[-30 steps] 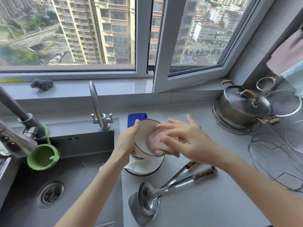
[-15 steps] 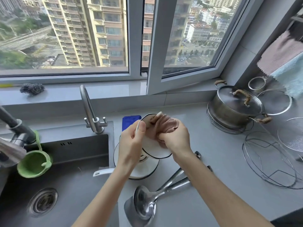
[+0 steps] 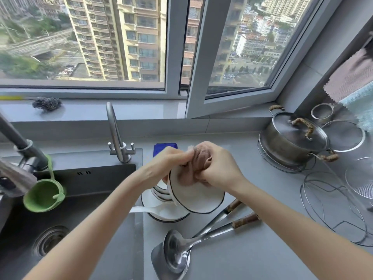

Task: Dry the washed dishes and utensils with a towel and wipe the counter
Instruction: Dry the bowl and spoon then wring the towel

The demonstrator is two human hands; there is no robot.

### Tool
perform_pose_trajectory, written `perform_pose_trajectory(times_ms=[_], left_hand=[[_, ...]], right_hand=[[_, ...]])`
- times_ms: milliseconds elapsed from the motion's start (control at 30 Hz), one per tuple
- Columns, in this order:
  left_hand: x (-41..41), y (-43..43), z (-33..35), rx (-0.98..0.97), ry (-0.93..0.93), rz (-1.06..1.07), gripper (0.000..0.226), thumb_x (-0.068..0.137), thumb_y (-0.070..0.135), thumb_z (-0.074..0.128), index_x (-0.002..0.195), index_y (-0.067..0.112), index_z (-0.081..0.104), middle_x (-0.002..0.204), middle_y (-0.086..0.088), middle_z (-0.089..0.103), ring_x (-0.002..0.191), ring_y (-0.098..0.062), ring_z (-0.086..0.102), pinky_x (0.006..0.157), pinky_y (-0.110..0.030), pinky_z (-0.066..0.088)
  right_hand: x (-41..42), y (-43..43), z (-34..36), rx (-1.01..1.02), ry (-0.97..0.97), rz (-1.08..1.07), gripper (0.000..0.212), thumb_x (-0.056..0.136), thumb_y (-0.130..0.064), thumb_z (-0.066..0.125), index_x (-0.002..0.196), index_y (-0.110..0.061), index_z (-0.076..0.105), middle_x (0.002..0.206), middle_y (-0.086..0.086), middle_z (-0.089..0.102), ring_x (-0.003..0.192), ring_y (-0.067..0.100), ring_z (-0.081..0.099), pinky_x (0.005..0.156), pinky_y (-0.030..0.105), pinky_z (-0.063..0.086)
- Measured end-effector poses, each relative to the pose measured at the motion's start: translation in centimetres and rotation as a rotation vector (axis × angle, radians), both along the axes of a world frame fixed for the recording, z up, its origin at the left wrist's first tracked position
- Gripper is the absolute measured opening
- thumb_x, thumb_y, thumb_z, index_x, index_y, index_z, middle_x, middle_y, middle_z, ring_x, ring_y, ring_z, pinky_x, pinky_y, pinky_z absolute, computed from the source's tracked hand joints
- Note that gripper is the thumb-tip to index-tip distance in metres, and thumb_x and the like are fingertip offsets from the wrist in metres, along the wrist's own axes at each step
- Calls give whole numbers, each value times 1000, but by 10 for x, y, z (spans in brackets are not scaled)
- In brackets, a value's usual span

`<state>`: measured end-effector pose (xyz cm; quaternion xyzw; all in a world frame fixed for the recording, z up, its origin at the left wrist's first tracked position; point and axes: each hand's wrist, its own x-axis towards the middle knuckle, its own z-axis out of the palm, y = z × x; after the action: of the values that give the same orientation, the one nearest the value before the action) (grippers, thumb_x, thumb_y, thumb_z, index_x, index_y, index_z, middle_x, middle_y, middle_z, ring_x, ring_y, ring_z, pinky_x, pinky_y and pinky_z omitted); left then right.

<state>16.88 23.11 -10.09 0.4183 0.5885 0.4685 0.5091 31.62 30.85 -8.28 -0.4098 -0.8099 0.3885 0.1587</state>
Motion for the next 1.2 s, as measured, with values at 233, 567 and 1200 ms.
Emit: perform_pose_trajectory(times_ms=[233,567,1200], left_hand=[[15,-16,-8,-109,-202,151,68,65,61,65,124,26,59,113,-9,69,104,-28,65,94,-49,50],[49,-22,-11,157,15,473,82,48,5,39,127,25,46,108,8,59,98,-2,58,72,-11,46],[80,-32,-23,-24,256,485,71,71,-8,36,117,44,49,108,7,58,100,-20,57,81,-39,53]], right_hand=[[-1,10,-7,66,11,-179,31,64,-2,75,81,-21,57,75,-1,67,73,21,63,64,31,52],[-8,-8,-45,-426,346,-485,31,59,0,70,87,-5,57,81,13,68,72,31,68,62,46,60],[11,-24,-65,-285,253,-711,29,64,-1,70,72,-17,48,69,3,63,70,29,64,57,32,54]])
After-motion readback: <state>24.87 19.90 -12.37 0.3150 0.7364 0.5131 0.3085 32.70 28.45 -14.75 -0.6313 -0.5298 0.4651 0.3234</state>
